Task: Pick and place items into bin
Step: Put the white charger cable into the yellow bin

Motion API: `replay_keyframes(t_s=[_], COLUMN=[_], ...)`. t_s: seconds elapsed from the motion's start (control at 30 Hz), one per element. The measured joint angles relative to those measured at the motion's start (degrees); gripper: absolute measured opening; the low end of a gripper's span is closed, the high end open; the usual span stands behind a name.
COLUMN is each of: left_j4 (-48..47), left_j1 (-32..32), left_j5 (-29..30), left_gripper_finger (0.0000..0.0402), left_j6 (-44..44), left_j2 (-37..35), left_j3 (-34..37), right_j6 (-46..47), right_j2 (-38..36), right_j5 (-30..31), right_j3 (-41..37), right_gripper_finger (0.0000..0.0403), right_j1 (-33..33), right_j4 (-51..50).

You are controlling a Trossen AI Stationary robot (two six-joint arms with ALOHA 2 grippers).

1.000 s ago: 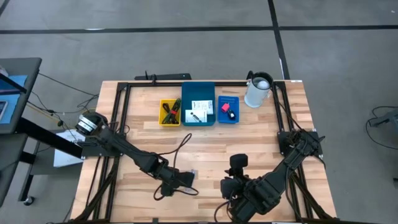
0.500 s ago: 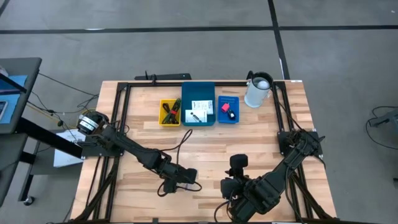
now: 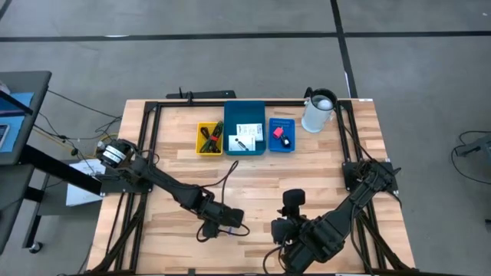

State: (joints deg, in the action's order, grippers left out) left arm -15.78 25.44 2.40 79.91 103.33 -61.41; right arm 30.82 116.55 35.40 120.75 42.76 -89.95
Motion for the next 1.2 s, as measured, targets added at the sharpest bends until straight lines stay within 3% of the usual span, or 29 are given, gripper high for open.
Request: replay_keyframes(t_s=[1.0, 1.2], left_j4=[2.48, 1.99], left_j1=[-4.27, -4.56], left_j5=[-10.7, -11.18], left_gripper_finger=[0.0153, 0.0126], left_j6=[5.96, 5.4], left_j2=[5.34, 5.38], left_j3=[-1.05, -1.06], right_j6=[-1.39, -1.37], right_j2=[0.04, 0.04], right_j5=[-0.98, -0.94], right_j3=[0.02, 0.02], right_gripper_finger=[0.0113, 0.0113], right_j1=[-0.91, -0.91], right_j4=[-0.02, -0.04])
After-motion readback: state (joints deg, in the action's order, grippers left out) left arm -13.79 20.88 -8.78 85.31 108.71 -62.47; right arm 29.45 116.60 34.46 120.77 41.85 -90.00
